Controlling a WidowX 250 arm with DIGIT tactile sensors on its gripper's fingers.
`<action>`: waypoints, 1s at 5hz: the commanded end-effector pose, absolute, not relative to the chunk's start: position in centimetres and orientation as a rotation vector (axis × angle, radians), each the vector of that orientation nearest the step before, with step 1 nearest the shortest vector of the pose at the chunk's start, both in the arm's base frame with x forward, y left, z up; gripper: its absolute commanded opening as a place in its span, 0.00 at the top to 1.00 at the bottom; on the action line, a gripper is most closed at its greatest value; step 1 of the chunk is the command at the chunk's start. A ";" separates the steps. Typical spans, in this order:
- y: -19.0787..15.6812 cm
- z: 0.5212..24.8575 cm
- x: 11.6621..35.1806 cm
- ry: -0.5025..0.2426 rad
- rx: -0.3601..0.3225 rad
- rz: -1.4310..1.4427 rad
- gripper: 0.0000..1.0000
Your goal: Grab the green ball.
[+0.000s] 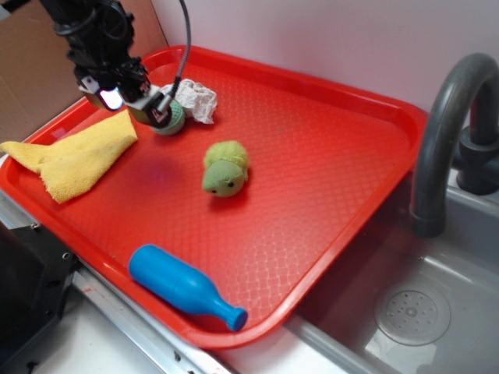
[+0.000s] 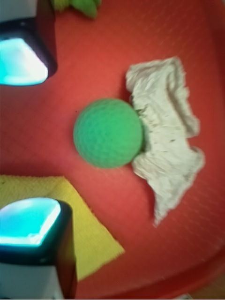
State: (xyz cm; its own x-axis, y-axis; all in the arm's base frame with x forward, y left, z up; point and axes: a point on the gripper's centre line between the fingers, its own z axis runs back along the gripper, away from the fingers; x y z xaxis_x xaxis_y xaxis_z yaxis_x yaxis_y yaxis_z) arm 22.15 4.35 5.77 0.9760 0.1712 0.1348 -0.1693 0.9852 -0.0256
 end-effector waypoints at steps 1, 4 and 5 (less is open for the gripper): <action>5.6 4.3 24.5 -0.134 -0.004 0.159 0.00; 5.3 2.5 25.3 -0.098 -0.012 0.147 0.00; 5.3 2.1 25.6 -0.090 -0.010 0.138 1.00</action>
